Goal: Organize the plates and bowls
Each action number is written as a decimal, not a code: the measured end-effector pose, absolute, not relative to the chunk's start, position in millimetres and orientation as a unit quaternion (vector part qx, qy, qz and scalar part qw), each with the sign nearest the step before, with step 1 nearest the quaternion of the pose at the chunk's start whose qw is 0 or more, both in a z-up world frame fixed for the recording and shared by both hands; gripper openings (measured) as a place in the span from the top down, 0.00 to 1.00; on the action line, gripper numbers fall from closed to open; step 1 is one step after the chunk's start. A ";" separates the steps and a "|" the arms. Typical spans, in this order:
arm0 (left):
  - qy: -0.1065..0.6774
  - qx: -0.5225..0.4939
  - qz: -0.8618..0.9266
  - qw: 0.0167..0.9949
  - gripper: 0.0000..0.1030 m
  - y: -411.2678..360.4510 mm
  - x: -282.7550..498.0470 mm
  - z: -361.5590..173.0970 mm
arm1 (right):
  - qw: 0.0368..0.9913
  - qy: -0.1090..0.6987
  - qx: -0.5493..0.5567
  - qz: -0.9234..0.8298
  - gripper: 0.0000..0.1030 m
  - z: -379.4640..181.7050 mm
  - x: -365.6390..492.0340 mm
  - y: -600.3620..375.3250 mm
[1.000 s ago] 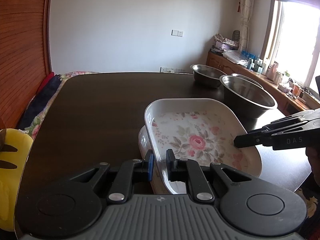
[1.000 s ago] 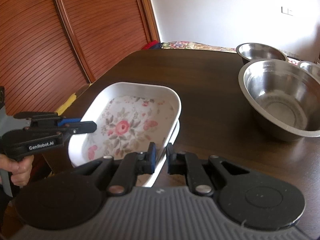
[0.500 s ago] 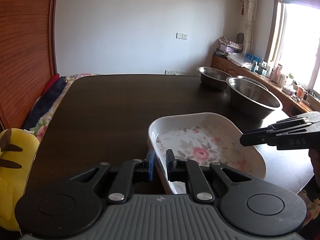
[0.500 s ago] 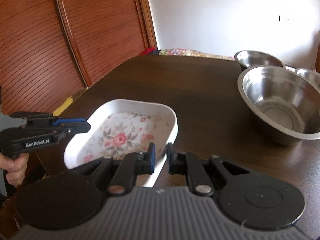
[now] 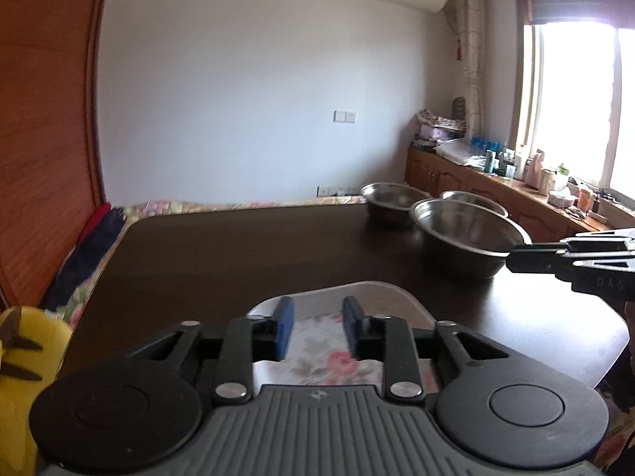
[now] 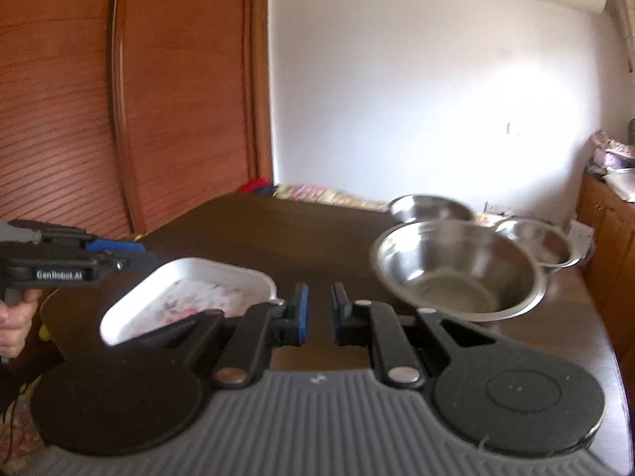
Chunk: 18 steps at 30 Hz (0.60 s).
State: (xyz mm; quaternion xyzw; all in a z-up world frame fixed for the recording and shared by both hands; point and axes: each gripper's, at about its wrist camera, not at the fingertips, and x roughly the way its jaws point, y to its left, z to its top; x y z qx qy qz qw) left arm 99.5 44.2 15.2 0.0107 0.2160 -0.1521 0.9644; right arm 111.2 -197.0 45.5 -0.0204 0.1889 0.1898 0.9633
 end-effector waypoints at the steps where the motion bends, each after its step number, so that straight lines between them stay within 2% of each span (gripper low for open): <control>1: 0.213 0.012 -0.156 0.964 0.38 37.8 99.6 15.3 | 0.965 0.185 -0.020 0.186 0.87 45.3 110.4 -201.2; 9: 0.182 0.018 -0.177 0.967 0.15 -8.8 94.4 11.9 | 0.982 0.138 0.005 0.128 0.86 34.6 98.6 -240.9; 11: 0.172 0.015 -0.182 0.968 0.06 -20.4 94.4 11.2 | 0.985 0.130 0.008 0.116 0.86 29.9 97.1 -248.5; 13: 0.165 0.019 -0.184 0.969 0.02 -30.1 94.2 10.5 | 0.987 0.127 0.010 0.102 0.78 25.8 98.6 -254.8; 15: 0.160 0.030 -0.185 0.969 0.01 -39.6 93.6 10.2 | 0.988 0.120 0.013 0.095 0.57 22.3 98.3 -262.2; 18: 0.153 0.029 -0.189 0.970 0.00 -48.6 93.3 10.4 | 0.990 0.112 0.015 0.082 0.53 19.9 98.9 -270.8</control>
